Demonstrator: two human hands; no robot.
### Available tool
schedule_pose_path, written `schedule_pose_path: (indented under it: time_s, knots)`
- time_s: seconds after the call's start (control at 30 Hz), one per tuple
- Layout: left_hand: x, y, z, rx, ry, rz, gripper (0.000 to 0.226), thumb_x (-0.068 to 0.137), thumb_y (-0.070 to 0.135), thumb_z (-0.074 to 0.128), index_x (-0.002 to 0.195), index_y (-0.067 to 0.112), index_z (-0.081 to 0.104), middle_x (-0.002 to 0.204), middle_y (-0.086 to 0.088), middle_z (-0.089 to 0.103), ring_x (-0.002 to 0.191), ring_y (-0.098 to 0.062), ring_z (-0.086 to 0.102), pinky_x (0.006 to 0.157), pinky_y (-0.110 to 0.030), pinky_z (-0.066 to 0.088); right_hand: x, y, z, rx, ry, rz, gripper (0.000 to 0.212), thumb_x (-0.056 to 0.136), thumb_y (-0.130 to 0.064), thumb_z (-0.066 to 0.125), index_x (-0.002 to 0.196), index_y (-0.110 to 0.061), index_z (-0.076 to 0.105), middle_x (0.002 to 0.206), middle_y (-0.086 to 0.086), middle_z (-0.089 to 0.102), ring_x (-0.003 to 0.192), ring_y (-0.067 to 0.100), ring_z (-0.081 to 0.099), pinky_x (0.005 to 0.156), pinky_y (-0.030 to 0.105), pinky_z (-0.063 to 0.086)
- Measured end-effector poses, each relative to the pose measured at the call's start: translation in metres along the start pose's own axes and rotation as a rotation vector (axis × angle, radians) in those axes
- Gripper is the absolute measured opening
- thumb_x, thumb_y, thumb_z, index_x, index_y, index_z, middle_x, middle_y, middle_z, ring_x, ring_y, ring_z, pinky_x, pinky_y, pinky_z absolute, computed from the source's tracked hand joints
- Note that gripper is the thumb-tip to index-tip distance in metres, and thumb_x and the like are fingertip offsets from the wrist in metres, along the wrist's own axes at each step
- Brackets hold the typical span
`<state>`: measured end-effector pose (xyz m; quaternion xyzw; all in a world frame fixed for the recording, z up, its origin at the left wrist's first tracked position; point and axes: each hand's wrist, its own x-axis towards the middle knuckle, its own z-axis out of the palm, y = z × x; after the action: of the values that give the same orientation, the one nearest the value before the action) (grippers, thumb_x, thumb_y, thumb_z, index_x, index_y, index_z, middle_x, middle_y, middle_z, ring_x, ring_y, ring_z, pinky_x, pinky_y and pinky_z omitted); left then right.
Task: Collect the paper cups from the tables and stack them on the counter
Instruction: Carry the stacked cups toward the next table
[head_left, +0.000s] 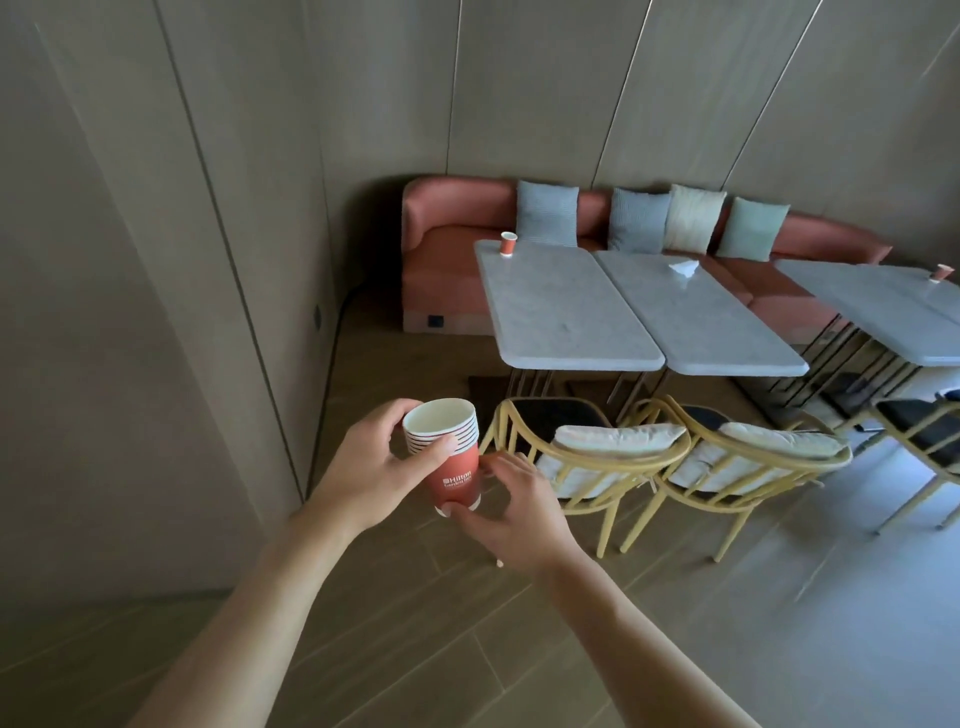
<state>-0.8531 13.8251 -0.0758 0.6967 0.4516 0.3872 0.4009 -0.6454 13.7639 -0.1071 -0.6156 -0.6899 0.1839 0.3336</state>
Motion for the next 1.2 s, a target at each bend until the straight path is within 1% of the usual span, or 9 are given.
schedule_pose_path:
  time_s: [0.17,0.3,0.4,0.57,0.73,0.87,0.93,1.03,1.2]
  knots:
    - [0.029,-0.025,-0.017,-0.009,0.043,-0.031,0.053,0.079,0.072,0.069,0.119,0.038,0.066,0.113,0.034,0.068,0.111,0.017,0.058,0.079,0.002,0.041,0.043,0.005,0.02,-0.013,-0.05,-0.016,0.059,0.078,-0.07,0.075,0.12,-0.03,0.069,0.107,-0.025,0.061,0.105,-0.003,0.054,0.089,0.024,0.05]
    - [0.066,-0.039,-0.024,0.016,0.057,-0.039,0.059,0.078,0.073,0.069,0.122,0.034,0.067,0.115,0.023,0.072,0.109,0.016,0.059,0.08,0.003,0.041,0.084,0.017,0.031,0.002,-0.078,-0.021,0.059,0.079,-0.07,0.075,0.124,-0.032,0.068,0.112,-0.023,0.063,0.108,-0.001,0.055,0.089,0.021,0.05]
    - [0.107,-0.044,-0.029,0.066,0.03,-0.045,0.06,0.08,0.074,0.07,0.127,0.037,0.063,0.12,0.022,0.069,0.111,0.02,0.055,0.078,0.003,0.042,0.126,0.032,0.032,0.042,-0.085,-0.016,0.058,0.078,-0.069,0.076,0.124,-0.035,0.067,0.113,-0.025,0.062,0.11,-0.003,0.054,0.088,0.017,0.049]
    - [0.199,-0.041,-0.027,0.102,0.041,-0.044,0.064,0.079,0.078,0.07,0.128,0.038,0.062,0.121,0.02,0.071,0.113,0.001,0.066,0.077,-0.004,0.05,0.215,0.065,0.024,0.104,-0.039,-0.041,0.059,0.076,-0.067,0.079,0.122,-0.031,0.069,0.11,-0.023,0.064,0.108,0.001,0.056,0.087,0.021,0.051]
    - [0.292,-0.037,-0.004,0.123,0.097,-0.034,0.053,0.085,0.063,0.076,0.13,0.037,0.063,0.118,0.02,0.07,0.111,0.011,0.062,0.073,-0.001,0.047,0.3,0.11,-0.001,0.151,-0.023,-0.035,0.06,0.076,-0.065,0.079,0.124,-0.033,0.068,0.107,-0.031,0.058,0.109,0.001,0.056,0.09,0.03,0.056]
    - [0.361,-0.033,0.022,0.091,0.079,-0.042,0.058,0.085,0.061,0.079,0.134,0.036,0.06,0.124,0.018,0.068,0.116,-0.007,0.067,0.087,-0.019,0.058,0.359,0.154,-0.023,0.155,-0.042,-0.016,0.067,0.077,-0.066,0.078,0.133,-0.033,0.064,0.119,-0.02,0.064,0.112,0.004,0.058,0.094,0.032,0.059]
    - [0.39,-0.031,0.034,0.091,0.085,-0.041,0.061,0.084,0.065,0.078,0.134,0.036,0.059,0.124,0.018,0.066,0.116,-0.008,0.066,0.084,-0.015,0.057,0.385,0.173,-0.033,0.162,-0.047,-0.021,0.067,0.077,-0.066,0.078,0.134,-0.032,0.063,0.121,-0.019,0.064,0.114,0.005,0.058,0.095,0.033,0.059]
    - [0.426,-0.029,0.049,0.103,0.085,-0.032,0.064,0.079,0.067,0.072,0.134,0.037,0.058,0.122,0.021,0.064,0.115,-0.002,0.064,0.078,-0.007,0.054,0.415,0.195,-0.043,0.181,-0.045,-0.031,0.066,0.078,-0.063,0.078,0.133,-0.029,0.065,0.12,-0.016,0.065,0.114,0.007,0.058,0.094,0.035,0.058]
    - [0.481,-0.037,0.062,0.077,0.052,-0.027,0.056,0.081,0.063,0.072,0.13,0.043,0.056,0.121,0.023,0.063,0.117,0.015,0.058,0.075,-0.007,0.055,0.456,0.221,-0.044,0.21,-0.02,-0.005,0.065,0.076,-0.067,0.076,0.13,-0.032,0.065,0.117,-0.019,0.064,0.111,0.003,0.057,0.093,0.033,0.058]
